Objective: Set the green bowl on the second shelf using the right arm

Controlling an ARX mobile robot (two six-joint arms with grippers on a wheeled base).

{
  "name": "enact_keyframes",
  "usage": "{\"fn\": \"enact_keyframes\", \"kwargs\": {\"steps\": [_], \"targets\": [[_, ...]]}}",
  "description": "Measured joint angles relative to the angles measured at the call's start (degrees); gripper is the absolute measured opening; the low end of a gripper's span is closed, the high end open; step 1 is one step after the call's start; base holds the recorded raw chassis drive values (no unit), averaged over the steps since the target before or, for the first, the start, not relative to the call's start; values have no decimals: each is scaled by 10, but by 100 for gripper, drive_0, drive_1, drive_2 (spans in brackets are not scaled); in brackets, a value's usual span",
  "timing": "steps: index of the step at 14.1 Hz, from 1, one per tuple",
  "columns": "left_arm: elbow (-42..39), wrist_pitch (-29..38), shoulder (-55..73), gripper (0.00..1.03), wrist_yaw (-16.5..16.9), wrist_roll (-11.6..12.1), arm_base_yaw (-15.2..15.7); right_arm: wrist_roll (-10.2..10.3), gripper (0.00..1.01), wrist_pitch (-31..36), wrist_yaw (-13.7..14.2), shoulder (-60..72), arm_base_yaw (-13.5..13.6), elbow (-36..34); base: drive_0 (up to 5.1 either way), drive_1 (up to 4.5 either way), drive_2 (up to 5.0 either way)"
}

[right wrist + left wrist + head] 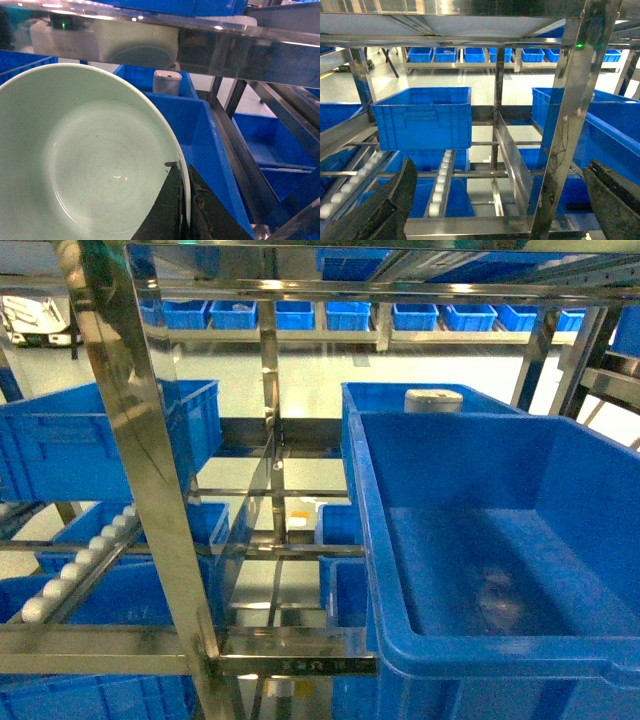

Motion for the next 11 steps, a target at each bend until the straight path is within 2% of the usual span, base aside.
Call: {"fn": "enact_keyframes", "kwargs": {"steps": [3, 5, 9, 11], "targets": [[0, 0, 0, 98, 0, 0, 0, -9, 2, 37, 0, 58, 0, -24, 0, 0, 0], [0, 0, 0, 98, 0, 0, 0, -16, 2, 85, 0, 102, 0, -32, 0, 0, 0], [0, 0, 0, 98, 0, 0, 0, -28, 2, 183, -2, 257, -10, -32, 0, 0, 0], [0, 0, 0, 98, 0, 0, 0, -33, 2, 210, -3, 338, -16, -9, 0, 0, 0]]}}
